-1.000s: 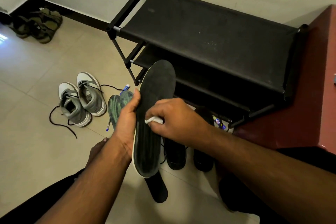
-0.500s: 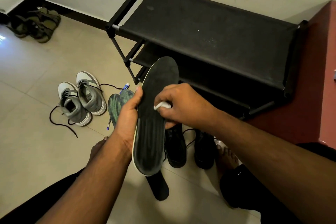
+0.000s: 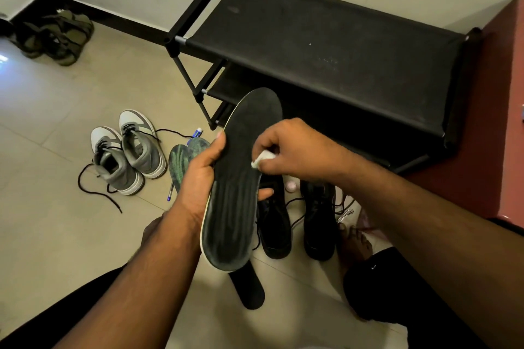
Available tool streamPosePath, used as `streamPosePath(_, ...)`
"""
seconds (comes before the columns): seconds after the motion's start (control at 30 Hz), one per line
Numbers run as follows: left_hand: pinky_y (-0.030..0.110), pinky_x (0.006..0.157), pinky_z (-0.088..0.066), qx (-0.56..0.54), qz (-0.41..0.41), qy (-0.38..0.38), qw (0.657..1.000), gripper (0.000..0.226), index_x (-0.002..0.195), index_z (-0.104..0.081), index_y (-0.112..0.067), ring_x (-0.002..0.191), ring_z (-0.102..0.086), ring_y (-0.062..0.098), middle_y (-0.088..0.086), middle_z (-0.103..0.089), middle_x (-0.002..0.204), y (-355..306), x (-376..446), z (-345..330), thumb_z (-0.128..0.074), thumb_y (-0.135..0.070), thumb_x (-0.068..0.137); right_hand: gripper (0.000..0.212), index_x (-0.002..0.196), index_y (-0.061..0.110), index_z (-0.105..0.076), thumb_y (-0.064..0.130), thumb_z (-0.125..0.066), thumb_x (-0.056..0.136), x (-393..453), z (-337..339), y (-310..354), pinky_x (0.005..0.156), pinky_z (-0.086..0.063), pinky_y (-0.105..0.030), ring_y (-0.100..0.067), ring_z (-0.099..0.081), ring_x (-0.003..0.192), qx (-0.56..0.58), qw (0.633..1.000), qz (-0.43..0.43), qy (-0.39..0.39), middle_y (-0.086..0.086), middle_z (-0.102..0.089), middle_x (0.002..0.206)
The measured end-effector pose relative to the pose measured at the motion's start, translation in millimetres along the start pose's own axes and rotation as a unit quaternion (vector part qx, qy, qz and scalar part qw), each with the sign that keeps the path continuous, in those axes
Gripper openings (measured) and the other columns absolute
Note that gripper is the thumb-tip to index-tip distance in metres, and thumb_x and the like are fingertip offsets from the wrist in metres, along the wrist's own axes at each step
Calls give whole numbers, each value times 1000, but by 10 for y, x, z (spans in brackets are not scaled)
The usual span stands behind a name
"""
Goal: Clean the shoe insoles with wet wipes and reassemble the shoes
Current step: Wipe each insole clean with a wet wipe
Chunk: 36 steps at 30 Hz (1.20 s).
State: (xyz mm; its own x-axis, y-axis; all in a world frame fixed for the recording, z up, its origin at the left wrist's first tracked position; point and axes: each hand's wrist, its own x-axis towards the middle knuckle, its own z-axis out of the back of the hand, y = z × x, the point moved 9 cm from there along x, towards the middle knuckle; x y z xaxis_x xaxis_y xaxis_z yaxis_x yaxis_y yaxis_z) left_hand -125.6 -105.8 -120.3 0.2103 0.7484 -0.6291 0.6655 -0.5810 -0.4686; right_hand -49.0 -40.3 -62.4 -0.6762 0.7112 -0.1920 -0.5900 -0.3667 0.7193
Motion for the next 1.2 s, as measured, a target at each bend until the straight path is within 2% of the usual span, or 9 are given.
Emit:
streamPosePath(0.1, 55, 61, -58, 2, 5, -5, 1000, 51, 116, -70, -12, 75, -74, 28, 13, -74, 106, 4, -19, -4, -47, -50, 91, 10, 77, 24, -72, 14, -73, 79, -11, -32, -40, 55, -40, -8, 5, -58, 61, 34, 999, -17, 39, 25, -63, 63)
streamPosePath(0.27, 53, 58, -60, 7, -10, -22, 1000, 52, 122, -66, -12, 75, -73, 26, 13, -72, 108, -33, -20, -2, -46, -51, 94, 3, 79, 18, -72, 17, -71, 82, 15, 274, -236, 60, -39, -8, 6, -60, 70, 23, 989, -50, -134, 16, -65, 73)
streamPosePath(0.43, 55, 60, -57, -9, 2, -10, 1000, 53, 105, -76, -8, 75, -74, 31, 15, -74, 104, -44, -9, 14, -48, -50, 87, 6, 82, 16, -73, 10, -73, 80, -40, -102, -30, 53, -45, -12, 1, -62, 59, 103, 992, -40, 65, 13, -68, 68)
streamPosePath(0.47, 56, 60, -57, -12, 2, -10, 1000, 53, 100, -78, -8, 76, -74, 32, 15, -74, 104, -49, -7, 20, -49, -50, 85, 6, 82, 17, -73, 11, -74, 79, -39, -109, -15, 53, -45, -13, -1, -63, 61, 99, 993, -35, 63, 10, -69, 71)
streamPosePath(0.57, 57, 63, -57, -19, -14, -18, 1000, 53, 112, -73, -12, 82, -73, 28, 12, -72, 111, -69, -4, 44, -50, -51, 85, 4, 82, 19, -74, 16, -73, 80, 7, 165, -127, 59, -42, -12, 2, -61, 68, 54, 994, -36, -91, 13, -67, 74)
streamPosePath(0.63, 57, 63, -58, -18, -20, -17, 999, 53, 118, -69, -14, 84, -72, 26, 10, -71, 112, -76, -5, 20, -49, -52, 88, 4, 83, 19, -74, 18, -71, 81, 10, 252, -178, 62, -41, -10, 5, -60, 70, 36, 990, -39, -130, 15, -65, 75)
streamPosePath(0.8, 54, 56, -57, -28, -13, -4, 1000, 61, 90, -80, -8, 73, -74, 31, 15, -75, 99, -69, 6, 5, -38, -51, 97, 9, 82, 22, -74, 14, -75, 78, -21, -131, 20, 61, -48, -15, 1, -63, 69, 86, 995, -12, 55, 14, -69, 75)
streamPosePath(1.03, 59, 69, -55, -14, -40, -23, 999, 56, 121, -68, -12, 83, -70, 27, 11, -71, 111, -102, -7, 23, -45, -55, 92, 6, 83, 22, -76, 18, -74, 79, 7, 209, -157, 61, -41, -10, 7, -60, 68, 63, 992, -40, -103, 18, -66, 71)
streamPosePath(1.2, 42, 59, -60, -45, -58, -22, 997, 62, 84, -80, -4, 71, -74, 26, 15, -76, 92, -120, -13, -15, -38, -48, 100, 8, 84, 19, -75, 14, -75, 79, -39, -119, 75, 66, -52, -17, -1, -67, 75, 87, 994, 8, 58, 9, -72, 79)
